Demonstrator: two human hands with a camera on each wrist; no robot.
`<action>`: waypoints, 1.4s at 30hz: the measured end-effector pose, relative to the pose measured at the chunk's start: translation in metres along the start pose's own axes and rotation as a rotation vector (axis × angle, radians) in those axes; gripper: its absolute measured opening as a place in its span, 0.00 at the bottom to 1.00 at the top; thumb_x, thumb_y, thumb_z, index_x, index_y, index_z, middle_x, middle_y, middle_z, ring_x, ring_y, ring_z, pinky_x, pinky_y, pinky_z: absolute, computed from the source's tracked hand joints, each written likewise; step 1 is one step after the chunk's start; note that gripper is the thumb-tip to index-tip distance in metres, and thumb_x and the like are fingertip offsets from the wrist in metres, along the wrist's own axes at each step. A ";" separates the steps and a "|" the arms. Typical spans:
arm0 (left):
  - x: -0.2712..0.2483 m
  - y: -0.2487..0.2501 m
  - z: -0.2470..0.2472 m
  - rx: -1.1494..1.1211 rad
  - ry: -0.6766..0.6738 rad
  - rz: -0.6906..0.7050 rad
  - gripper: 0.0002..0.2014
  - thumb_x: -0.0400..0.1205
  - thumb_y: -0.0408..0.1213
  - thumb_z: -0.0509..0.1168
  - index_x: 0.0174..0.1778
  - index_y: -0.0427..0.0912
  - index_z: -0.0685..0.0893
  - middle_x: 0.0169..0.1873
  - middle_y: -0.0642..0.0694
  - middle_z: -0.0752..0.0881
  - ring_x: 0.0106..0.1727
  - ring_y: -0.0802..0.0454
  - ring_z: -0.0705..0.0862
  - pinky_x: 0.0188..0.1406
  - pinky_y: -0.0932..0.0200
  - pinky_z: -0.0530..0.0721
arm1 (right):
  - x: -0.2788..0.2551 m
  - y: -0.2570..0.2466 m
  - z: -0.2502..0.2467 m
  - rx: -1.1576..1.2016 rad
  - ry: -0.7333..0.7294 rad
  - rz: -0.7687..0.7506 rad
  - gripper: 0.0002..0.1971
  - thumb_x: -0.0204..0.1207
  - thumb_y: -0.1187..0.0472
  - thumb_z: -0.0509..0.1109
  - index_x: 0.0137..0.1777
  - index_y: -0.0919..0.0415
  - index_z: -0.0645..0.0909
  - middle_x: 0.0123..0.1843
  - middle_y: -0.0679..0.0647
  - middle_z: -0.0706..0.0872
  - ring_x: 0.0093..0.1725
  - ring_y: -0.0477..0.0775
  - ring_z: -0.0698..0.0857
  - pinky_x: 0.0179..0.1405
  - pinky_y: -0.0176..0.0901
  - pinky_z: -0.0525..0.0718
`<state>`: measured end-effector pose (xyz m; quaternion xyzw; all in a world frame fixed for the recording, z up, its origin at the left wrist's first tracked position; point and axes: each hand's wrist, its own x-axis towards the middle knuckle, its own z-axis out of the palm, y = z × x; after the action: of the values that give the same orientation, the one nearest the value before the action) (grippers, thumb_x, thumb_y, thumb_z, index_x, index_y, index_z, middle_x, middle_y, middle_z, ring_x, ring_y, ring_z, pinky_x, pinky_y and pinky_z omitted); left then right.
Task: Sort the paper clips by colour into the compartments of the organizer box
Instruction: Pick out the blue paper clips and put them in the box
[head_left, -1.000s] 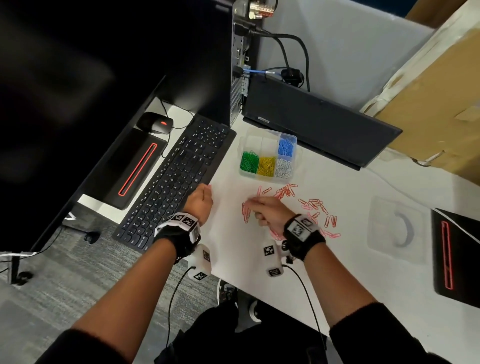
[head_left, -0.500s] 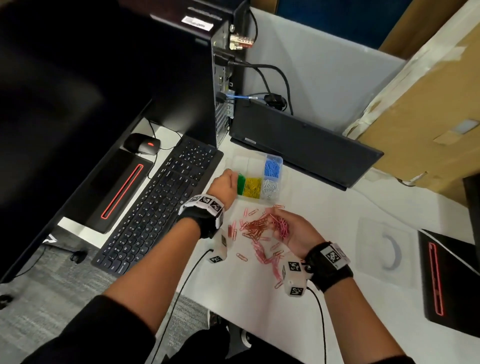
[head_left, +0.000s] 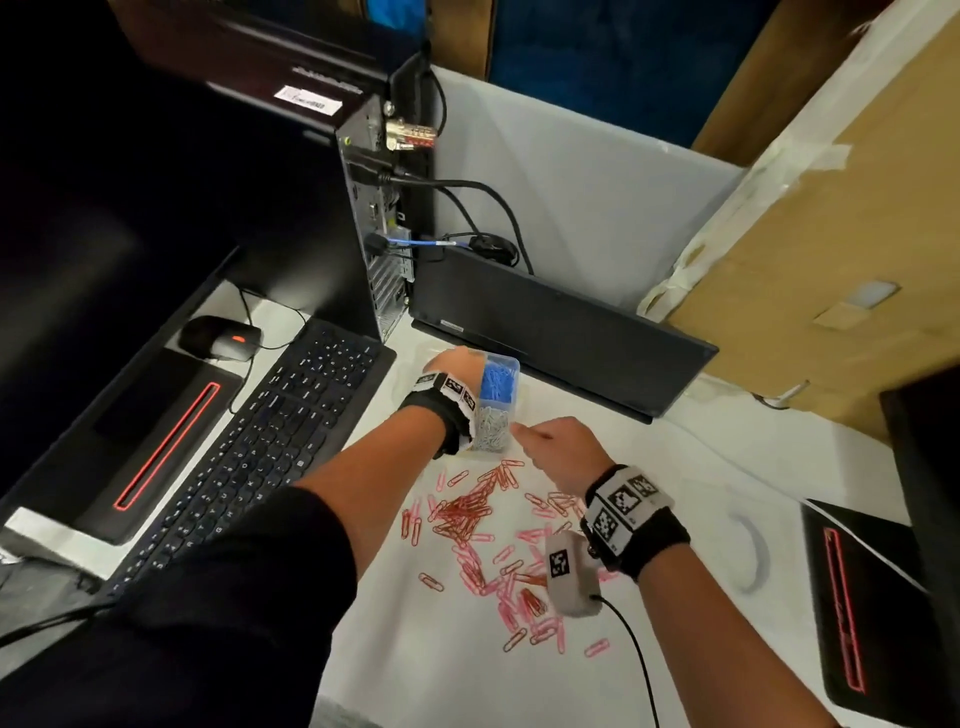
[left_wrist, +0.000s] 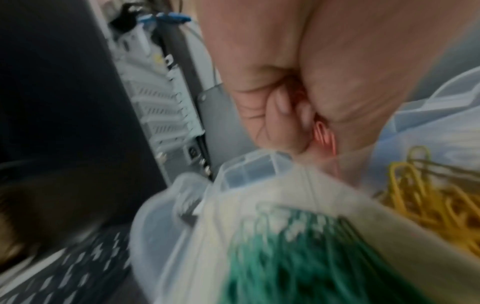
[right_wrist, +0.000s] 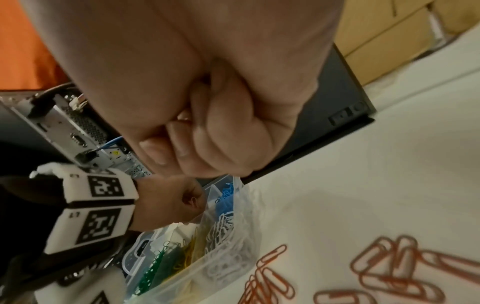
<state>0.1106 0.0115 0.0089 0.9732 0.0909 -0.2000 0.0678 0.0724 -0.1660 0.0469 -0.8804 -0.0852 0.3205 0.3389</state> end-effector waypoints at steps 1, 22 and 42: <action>0.003 0.002 -0.001 0.008 -0.012 0.005 0.12 0.85 0.34 0.59 0.61 0.37 0.83 0.58 0.41 0.86 0.59 0.43 0.86 0.54 0.52 0.84 | 0.001 -0.002 -0.001 -0.051 -0.006 -0.030 0.27 0.84 0.48 0.64 0.24 0.58 0.67 0.23 0.52 0.68 0.23 0.48 0.68 0.28 0.40 0.68; -0.090 -0.070 0.047 -0.885 0.497 -0.110 0.10 0.76 0.29 0.70 0.40 0.52 0.87 0.33 0.48 0.85 0.31 0.55 0.82 0.35 0.68 0.81 | 0.116 -0.065 0.016 -0.159 -0.045 -0.169 0.11 0.81 0.56 0.67 0.43 0.59 0.87 0.35 0.53 0.89 0.36 0.53 0.87 0.48 0.46 0.87; -0.117 -0.028 0.095 -0.815 0.188 -0.289 0.05 0.72 0.42 0.78 0.40 0.46 0.93 0.39 0.48 0.92 0.44 0.50 0.89 0.56 0.59 0.85 | 0.010 -0.005 0.031 -0.185 0.147 -0.297 0.07 0.79 0.59 0.71 0.43 0.57 0.91 0.41 0.48 0.92 0.41 0.41 0.88 0.49 0.38 0.88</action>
<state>-0.0366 0.0049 -0.0333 0.8582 0.3031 -0.0660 0.4091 0.0614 -0.1416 0.0270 -0.9066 -0.2185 0.1925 0.3055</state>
